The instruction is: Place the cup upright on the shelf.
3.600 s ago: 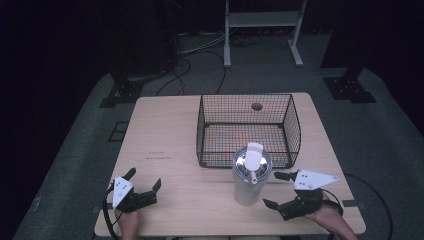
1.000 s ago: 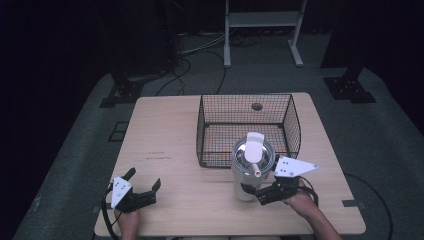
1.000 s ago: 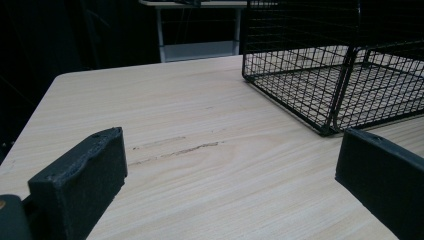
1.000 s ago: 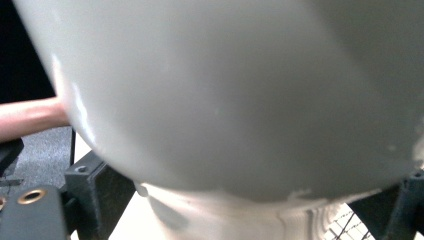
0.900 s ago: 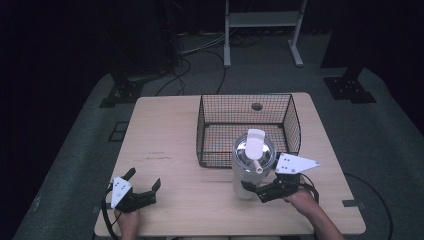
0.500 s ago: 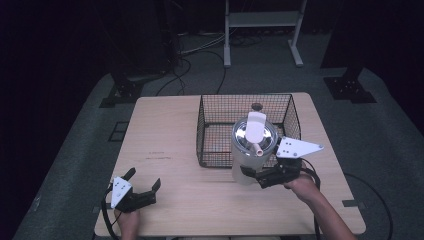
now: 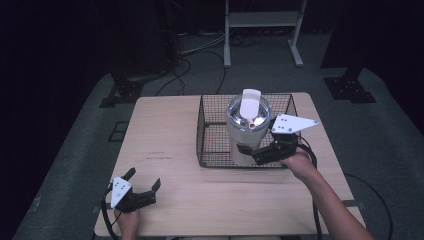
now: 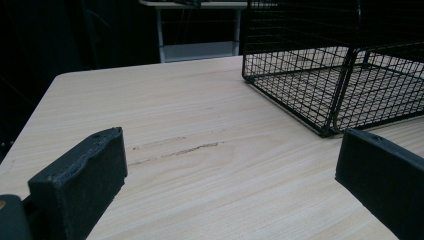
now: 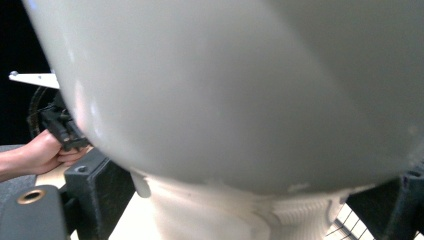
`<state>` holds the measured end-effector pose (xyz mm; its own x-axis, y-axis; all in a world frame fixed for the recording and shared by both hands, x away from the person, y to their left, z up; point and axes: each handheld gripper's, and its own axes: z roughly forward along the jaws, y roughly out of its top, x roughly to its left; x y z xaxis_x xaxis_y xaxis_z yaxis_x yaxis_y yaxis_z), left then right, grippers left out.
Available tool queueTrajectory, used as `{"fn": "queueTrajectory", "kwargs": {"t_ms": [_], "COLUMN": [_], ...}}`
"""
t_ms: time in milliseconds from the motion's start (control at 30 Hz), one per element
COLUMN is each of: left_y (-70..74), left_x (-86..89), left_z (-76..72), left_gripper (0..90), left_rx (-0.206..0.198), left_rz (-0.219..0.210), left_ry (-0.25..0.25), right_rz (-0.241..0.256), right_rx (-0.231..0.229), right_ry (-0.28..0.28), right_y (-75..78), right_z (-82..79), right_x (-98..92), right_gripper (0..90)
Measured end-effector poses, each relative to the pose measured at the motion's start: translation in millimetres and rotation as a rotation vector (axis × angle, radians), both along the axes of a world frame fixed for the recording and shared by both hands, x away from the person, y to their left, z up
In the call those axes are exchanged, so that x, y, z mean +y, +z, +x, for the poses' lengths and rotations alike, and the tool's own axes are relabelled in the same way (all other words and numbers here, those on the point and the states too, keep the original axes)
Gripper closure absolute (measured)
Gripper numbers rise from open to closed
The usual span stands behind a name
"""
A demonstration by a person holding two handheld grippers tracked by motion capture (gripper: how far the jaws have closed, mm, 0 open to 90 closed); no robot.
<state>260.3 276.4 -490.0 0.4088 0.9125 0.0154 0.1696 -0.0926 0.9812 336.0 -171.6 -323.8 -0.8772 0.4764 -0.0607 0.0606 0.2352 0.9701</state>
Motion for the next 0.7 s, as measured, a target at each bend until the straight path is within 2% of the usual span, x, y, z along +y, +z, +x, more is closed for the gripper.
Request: {"fn": "queueTrajectory", "kwargs": {"t_ms": [200,300,433,500,533,700], "left_y": [0.1,0.0,0.1,0.1,0.1,0.1], "left_x": [0.3,0.3,1.2,1.2,1.1,1.2], "left_z": [-0.1,-0.6,-0.5,-0.5,-0.4,-0.6], "left_gripper": [0.0,0.0,0.0,0.0,0.0,0.0], "left_rx": [0.002,-0.002,0.0,0.001,0.0,0.002], "left_rz": [-0.001,-0.001,-0.006,-0.006,-0.003,-0.008], "left_ry": [0.0,-0.001,-0.002,-0.003,-0.004,-0.004], "right_rz": [0.022,0.013,0.052,0.051,0.048,0.077], "right_rx": [-0.003,0.001,0.02,0.013,0.015,0.027], "right_ry": [0.001,0.005,-0.001,-0.005,-0.008,-0.007], "right_y": [8.6,10.6,7.2,6.6,6.4,4.7], "right_z": [18.0,33.3,54.8,59.6,68.0,85.0], "right_x": [6.9,13.4,20.9,22.7,25.8,28.0], "right_gripper": [9.4,9.4,9.4,9.4,9.4,9.4]}}
